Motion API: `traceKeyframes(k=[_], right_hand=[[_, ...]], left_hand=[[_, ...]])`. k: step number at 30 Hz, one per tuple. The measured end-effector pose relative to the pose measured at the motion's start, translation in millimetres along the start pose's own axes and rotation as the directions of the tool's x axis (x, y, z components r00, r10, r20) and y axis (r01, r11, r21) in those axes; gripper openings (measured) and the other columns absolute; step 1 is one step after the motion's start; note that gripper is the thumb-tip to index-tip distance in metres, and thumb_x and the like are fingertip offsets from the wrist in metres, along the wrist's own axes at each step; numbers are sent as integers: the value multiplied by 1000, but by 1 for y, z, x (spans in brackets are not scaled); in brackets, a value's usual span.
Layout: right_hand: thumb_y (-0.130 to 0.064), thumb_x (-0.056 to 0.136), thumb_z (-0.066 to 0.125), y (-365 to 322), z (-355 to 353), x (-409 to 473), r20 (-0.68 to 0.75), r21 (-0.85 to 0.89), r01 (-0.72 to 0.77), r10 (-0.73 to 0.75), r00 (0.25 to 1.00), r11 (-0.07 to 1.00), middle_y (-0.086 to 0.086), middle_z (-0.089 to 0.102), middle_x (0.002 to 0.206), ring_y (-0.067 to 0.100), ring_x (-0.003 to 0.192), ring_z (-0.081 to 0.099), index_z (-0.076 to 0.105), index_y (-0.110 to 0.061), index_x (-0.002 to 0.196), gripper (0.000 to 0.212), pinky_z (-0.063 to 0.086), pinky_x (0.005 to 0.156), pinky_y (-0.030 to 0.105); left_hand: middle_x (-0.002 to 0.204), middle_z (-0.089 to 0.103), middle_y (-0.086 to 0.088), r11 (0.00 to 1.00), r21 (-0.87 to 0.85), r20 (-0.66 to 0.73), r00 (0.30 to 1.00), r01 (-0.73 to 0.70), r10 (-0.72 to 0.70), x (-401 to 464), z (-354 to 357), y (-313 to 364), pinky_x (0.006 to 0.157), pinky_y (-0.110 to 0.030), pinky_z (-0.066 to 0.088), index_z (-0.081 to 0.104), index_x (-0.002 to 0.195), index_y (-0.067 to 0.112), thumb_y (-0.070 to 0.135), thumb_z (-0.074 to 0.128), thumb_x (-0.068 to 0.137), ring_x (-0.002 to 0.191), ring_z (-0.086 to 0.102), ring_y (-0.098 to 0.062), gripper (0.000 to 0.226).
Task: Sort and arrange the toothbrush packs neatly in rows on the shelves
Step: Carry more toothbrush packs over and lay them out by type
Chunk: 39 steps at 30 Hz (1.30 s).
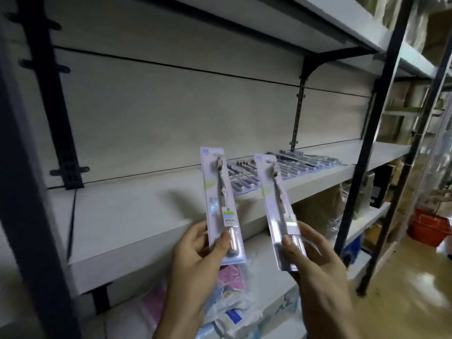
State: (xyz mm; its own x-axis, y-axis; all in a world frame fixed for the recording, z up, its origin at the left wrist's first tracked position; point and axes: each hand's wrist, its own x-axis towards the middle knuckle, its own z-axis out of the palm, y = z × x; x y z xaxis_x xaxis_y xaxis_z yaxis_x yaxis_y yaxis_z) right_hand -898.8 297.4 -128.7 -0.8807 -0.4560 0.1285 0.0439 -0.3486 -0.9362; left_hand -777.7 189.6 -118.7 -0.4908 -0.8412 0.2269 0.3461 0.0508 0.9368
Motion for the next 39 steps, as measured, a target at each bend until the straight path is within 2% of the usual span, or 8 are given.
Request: traceKeyframes(k=[9,16,22,26,28,31,34,39], right_hand=[[-12,79,72,-35,-75,90,95,9,23,-24,995,1000,-3,73,88,19,88,68,67,-23,101,26,50,64,28],[-13,78,74,-47,-120,147,147,-29,62,-57,987,998,-2,72,93,17,89,67,67,-21,104,28,51,70,29],[-5,79,73,-49,-120,186,171,7,89,-89,981,996,-7,70,88,-4,67,66,67,-22,99,26,48,52,9],[-4,78,74,-46,-114,215,128,25,76,-79,989,997,-2,69,84,-3,54,62,67,-19,95,23,45,43,11],[-5,78,74,-47,-108,230,124,-7,79,-78,989,997,-3,68,79,-1,48,58,66,-18,97,24,50,40,18],[-7,78,75,-42,-98,253,104,-89,120,-110,988,989,-4,68,76,2,54,60,66,-23,91,22,56,68,39],[-15,75,78,-37,-82,269,114,-193,196,-176,978,962,3,71,100,19,96,66,69,-25,94,23,52,93,43],[-14,78,74,-30,-61,297,213,-312,249,-187,959,917,2,67,112,13,105,58,66,-14,114,37,42,93,27]], left_hand=[[77,73,-9,995,-45,-196,978,-88,77,18,104,-14,47,-13,46,66,90,6,2,65,83,59,65,-5,8],[72,73,-2,995,-37,-291,954,-93,79,25,169,-35,46,-15,49,67,91,8,4,64,84,58,64,-5,9],[75,73,-7,990,11,-343,929,-142,137,49,188,-34,52,-12,48,68,91,8,6,66,83,60,64,-5,9],[79,74,-7,992,35,-338,933,-123,127,75,198,-37,50,-14,49,68,96,8,7,65,84,61,64,-4,13],[81,75,-4,993,44,-346,930,-113,122,91,199,-37,51,-16,51,68,97,10,9,65,84,62,65,-5,14],[84,75,0,992,55,-355,926,-117,129,110,202,-38,50,-16,52,69,97,13,11,66,84,64,66,-4,13],[84,75,1,987,81,-358,920,-140,159,127,201,-39,50,-12,49,69,94,12,10,66,84,66,66,-2,11],[79,75,0,974,156,-381,900,-166,214,154,188,-37,49,-15,51,69,95,12,13,67,84,66,65,-6,12]])
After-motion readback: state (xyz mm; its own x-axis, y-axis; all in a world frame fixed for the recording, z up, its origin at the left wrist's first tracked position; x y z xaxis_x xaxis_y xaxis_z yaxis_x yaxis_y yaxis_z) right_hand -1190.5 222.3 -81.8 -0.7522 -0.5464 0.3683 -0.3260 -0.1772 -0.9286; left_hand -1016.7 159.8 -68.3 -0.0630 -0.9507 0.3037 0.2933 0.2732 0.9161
